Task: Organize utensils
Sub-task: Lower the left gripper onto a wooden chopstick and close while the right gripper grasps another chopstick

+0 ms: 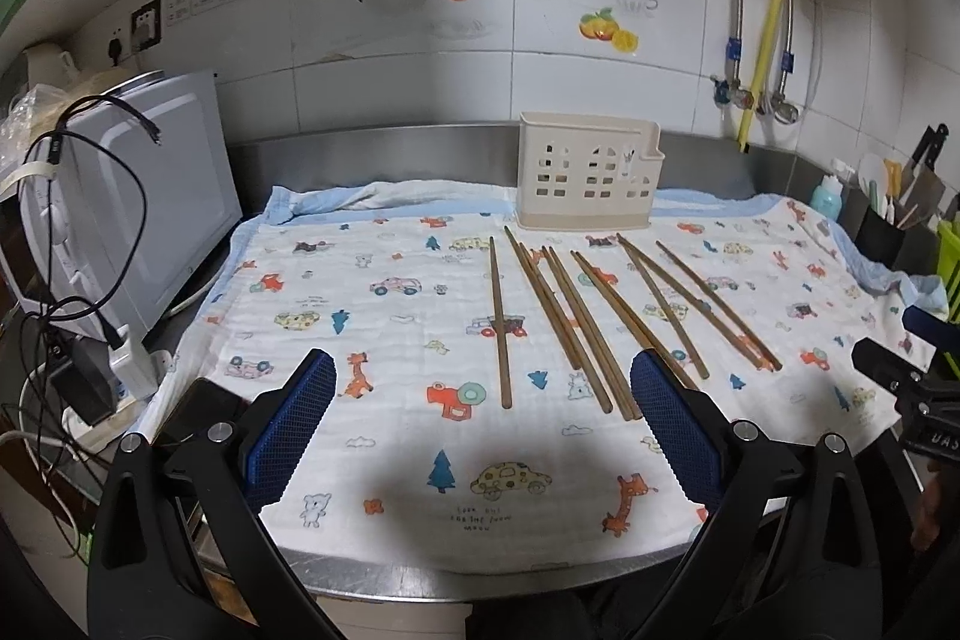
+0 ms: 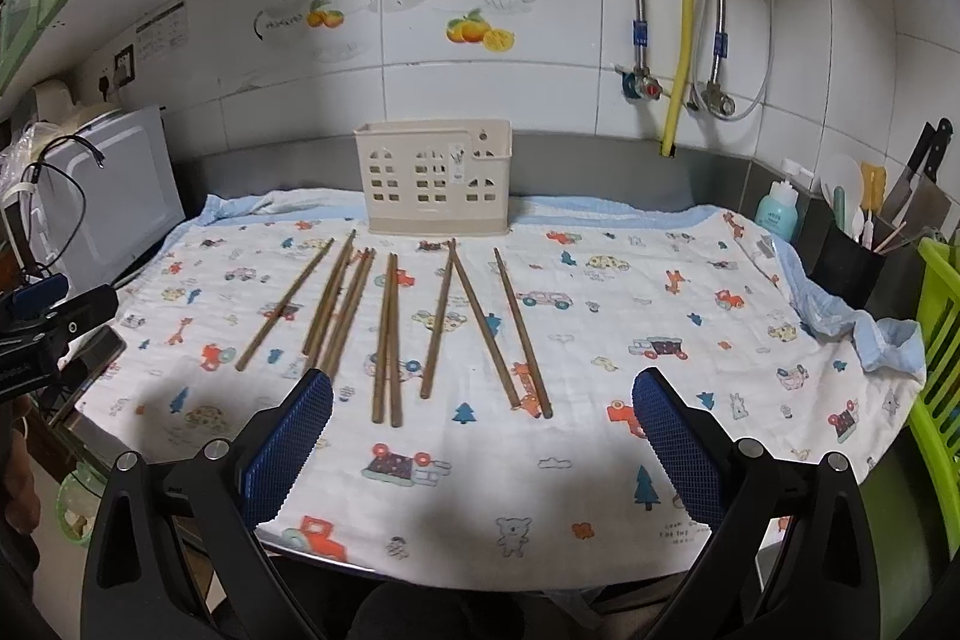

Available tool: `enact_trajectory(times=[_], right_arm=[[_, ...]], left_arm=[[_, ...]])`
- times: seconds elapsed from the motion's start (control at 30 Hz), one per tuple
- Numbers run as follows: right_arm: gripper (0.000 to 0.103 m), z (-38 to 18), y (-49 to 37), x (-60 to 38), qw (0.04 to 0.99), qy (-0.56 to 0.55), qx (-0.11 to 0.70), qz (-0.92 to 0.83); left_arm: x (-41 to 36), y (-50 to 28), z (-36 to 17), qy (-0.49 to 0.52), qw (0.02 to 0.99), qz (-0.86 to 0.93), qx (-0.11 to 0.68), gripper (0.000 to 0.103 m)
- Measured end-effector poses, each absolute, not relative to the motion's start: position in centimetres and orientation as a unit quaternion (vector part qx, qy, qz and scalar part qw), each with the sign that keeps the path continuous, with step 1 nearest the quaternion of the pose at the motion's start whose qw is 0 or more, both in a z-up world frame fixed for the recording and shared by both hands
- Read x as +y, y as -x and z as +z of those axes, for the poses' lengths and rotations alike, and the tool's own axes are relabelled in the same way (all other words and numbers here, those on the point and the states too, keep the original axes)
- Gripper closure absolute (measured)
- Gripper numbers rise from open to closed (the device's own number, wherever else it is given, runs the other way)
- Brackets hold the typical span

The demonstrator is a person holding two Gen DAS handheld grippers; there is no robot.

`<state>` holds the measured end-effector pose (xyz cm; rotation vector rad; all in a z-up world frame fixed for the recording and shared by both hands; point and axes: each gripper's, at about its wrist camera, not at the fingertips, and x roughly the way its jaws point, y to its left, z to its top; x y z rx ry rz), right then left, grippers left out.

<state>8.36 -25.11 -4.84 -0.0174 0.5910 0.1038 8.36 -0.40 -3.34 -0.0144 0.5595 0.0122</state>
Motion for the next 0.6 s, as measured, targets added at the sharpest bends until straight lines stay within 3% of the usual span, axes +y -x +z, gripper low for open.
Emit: enact_trajectory(times=[0.53,0.6], right_arm=[[0.007,-9.5,-15.4,-28.5,0.936,0.009,0.350,0.044],[0.008,-10.0,-16.2,-28.4,0.933,0.013,0.356,0.045]], left_arm=[[0.3,-14.8,-8.3,0.019,0.940,0.005,0.340,0.007],[0.2,-15.4,-8.8,0.017,0.938,0.005,0.346,0.011]])
